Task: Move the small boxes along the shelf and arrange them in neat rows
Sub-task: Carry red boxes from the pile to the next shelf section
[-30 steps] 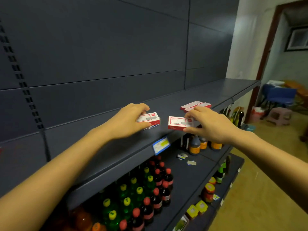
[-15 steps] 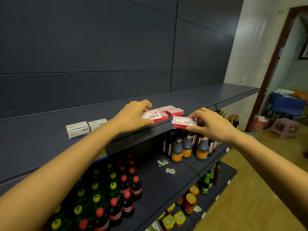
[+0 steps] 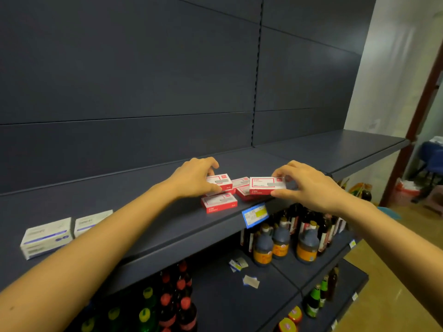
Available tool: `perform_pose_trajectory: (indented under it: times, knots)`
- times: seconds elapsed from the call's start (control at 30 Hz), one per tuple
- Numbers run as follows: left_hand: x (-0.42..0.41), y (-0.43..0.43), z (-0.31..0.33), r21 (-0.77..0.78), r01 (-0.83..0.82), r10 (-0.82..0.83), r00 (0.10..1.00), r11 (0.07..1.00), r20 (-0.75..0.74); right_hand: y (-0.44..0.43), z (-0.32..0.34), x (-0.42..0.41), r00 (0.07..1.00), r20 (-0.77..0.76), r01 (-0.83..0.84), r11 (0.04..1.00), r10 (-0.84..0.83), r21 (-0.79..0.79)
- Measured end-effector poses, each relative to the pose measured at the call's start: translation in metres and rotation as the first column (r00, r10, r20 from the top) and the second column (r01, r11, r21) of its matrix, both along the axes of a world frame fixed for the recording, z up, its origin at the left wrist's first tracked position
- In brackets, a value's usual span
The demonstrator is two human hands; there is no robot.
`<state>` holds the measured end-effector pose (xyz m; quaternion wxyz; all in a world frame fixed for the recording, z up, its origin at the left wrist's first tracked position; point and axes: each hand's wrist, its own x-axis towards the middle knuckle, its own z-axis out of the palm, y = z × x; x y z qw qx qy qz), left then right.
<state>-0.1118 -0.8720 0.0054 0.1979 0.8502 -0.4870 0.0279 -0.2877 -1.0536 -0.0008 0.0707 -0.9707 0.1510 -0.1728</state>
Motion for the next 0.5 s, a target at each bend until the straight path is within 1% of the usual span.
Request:
perform_pose_trajectory:
  times: [0.13, 0.23, 0.3, 0.43, 0.5]
  knots:
    - [0.013, -0.015, -0.005, 0.042, 0.006, -0.005, 1.000, 0.999, -0.022, -0.023, 0.000, 0.027, 0.998, 0.038, -0.056, 0.996, 0.053, 0.076]
    - [0.019, -0.022, -0.013, 0.100, -0.006, 0.007, 1.000, 0.995, -0.010, -0.036, -0.004, 0.047, 0.995, 0.012, -0.104, 0.991, 0.103, 0.082]
    - [0.022, -0.025, -0.017, 0.115, -0.016, 0.020, 0.999, 0.993, -0.036, -0.045, -0.006, 0.060, 0.990, -0.006, -0.139, 0.986, 0.141, 0.094]
    - [0.023, -0.023, -0.018, 0.058, -0.061, 0.064, 0.996, 0.996, -0.066, -0.059, -0.009, 0.084, 0.965, -0.065, -0.244, 0.962, 0.253, 0.124]
    - [0.022, -0.020, -0.014, 0.013, -0.116, 0.117, 0.992, 0.993, -0.054, -0.064, -0.009, 0.093, 0.942, -0.094, -0.307, 0.941, 0.322, 0.143]
